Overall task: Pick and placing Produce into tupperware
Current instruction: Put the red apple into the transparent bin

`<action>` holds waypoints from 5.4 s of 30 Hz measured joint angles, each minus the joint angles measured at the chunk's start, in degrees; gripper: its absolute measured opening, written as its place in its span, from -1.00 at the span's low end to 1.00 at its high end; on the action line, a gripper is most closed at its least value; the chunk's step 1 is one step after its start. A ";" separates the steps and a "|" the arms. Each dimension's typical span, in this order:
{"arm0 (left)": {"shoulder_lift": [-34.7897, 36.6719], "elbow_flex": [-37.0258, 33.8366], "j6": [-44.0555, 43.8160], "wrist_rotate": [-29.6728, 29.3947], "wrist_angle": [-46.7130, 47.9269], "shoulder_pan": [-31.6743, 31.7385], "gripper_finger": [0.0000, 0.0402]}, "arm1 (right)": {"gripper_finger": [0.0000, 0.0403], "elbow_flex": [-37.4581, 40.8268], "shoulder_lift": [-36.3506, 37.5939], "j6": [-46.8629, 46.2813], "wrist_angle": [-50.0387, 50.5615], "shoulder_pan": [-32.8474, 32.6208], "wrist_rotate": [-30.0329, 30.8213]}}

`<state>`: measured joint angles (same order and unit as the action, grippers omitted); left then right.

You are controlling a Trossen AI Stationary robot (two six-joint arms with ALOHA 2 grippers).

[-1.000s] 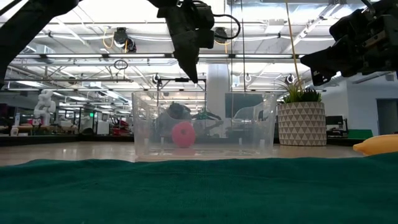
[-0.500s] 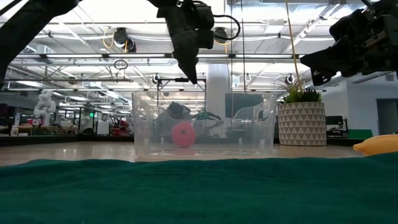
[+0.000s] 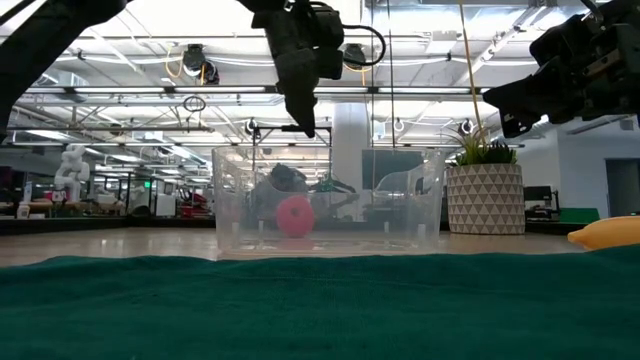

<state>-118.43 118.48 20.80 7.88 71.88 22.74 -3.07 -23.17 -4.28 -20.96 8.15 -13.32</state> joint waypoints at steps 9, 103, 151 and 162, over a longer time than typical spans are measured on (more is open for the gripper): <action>0.02 0.00 -0.02 0.00 0.00 0.00 0.35 | -1.00 -0.01 0.01 0.01 0.01 0.00 0.00; 0.02 -0.02 0.98 -4.11 0.04 1.35 0.35 | -1.00 0.00 -0.01 -2.50 -0.60 0.00 -0.28; 0.02 -0.02 27.25 -9.55 1.54 1.22 0.35 | -1.00 0.00 -0.01 -2.52 -0.62 0.01 -0.27; 0.02 -0.02 35.68 -9.37 -1.23 0.97 0.35 | -1.00 -0.01 0.01 -2.52 -0.62 0.01 -0.28</action>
<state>-118.41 118.45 56.48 -1.49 70.65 23.71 -3.08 -23.16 -6.81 -21.58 8.16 -13.60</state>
